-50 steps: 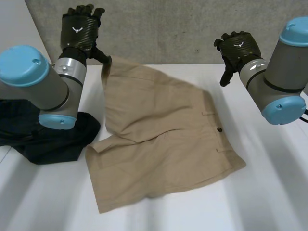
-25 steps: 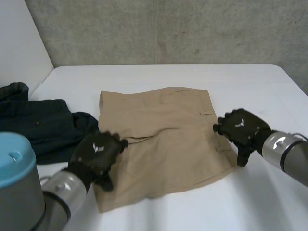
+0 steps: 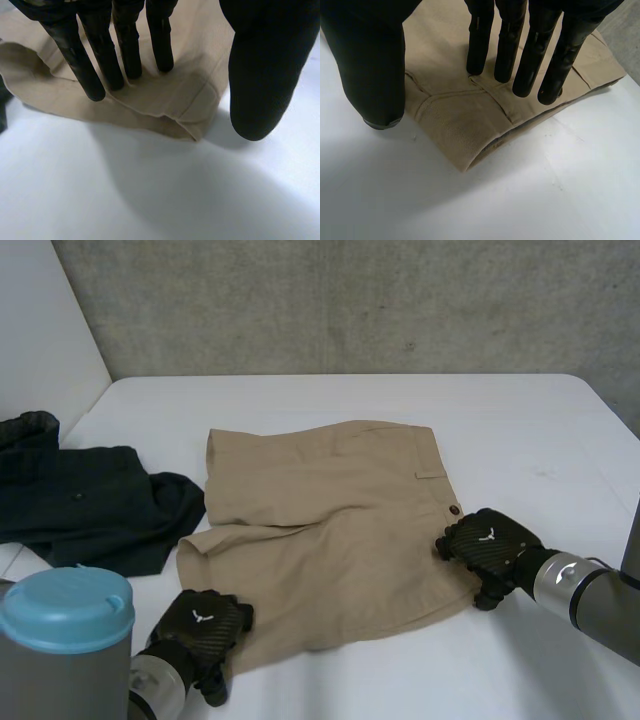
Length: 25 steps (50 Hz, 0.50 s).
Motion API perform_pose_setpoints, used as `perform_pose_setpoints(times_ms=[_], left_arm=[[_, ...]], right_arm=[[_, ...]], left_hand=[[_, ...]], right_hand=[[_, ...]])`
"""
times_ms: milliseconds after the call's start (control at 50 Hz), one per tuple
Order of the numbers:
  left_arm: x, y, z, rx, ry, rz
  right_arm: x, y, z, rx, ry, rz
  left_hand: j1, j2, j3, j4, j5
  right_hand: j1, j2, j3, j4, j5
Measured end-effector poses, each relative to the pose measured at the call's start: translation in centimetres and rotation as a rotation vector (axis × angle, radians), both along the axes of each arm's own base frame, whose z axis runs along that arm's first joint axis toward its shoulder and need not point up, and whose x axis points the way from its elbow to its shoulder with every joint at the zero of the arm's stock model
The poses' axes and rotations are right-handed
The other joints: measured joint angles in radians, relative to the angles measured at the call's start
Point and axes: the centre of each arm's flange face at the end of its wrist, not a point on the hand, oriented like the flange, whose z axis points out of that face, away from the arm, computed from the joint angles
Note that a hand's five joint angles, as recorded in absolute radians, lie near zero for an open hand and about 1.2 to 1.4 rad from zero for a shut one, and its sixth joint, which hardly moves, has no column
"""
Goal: Fold the laundry.
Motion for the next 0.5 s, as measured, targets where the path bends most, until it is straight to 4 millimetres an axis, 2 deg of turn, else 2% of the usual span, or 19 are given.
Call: perform_pose_setpoints(times_ms=[80,180,240,280,300,340,500], left_arm=[[-0.1,-0.3,-0.4,-0.004,-0.005,0.006],[-0.4,-1.1,-0.4,-0.054,0.005,0.026],[-0.6,-1.7,-0.3,-0.086,0.008,0.041],[-0.6,-1.8,-0.3,-0.094,0.009,0.044],[-0.7,-2.1,-0.3,-0.106,0.009,0.052],[-0.8,-2.6,-0.3,-0.126,0.01,0.063],[-1.3,-3.6,0.4,-0.166,0.028,0.079]], right_arm=[[-0.1,0.0,-0.1,0.001,0.002,-0.003],[-0.3,-0.3,0.0,-0.011,0.0,-0.013],[-0.4,-0.5,0.0,-0.023,-0.002,-0.017],[-0.4,-0.6,0.0,-0.029,-0.004,-0.019],[-0.4,-0.7,0.0,-0.038,-0.006,-0.021],[-0.4,-0.9,-0.1,-0.047,-0.009,-0.023],[-0.3,-1.1,-0.5,-0.048,-0.011,-0.025]], left_hand=[[0.067,0.094,0.093,0.093,0.089],[0.203,0.319,0.313,0.311,0.302],[0.399,0.461,0.455,0.454,0.446],[0.399,0.461,0.455,0.454,0.446],[0.525,0.542,0.541,0.54,0.53],[0.618,0.659,0.657,0.663,0.648],[0.625,0.71,0.708,0.712,0.678]], right_hand=[[-0.002,0.0,0.0,0.0,-0.003],[0.014,0.004,0.009,0.009,0.015],[0.033,0.019,0.028,0.026,0.025],[0.053,0.05,0.057,0.056,0.048],[0.065,0.071,0.081,0.077,0.064],[0.108,0.147,0.156,0.154,0.121],[0.14,0.204,0.219,0.221,0.183]])
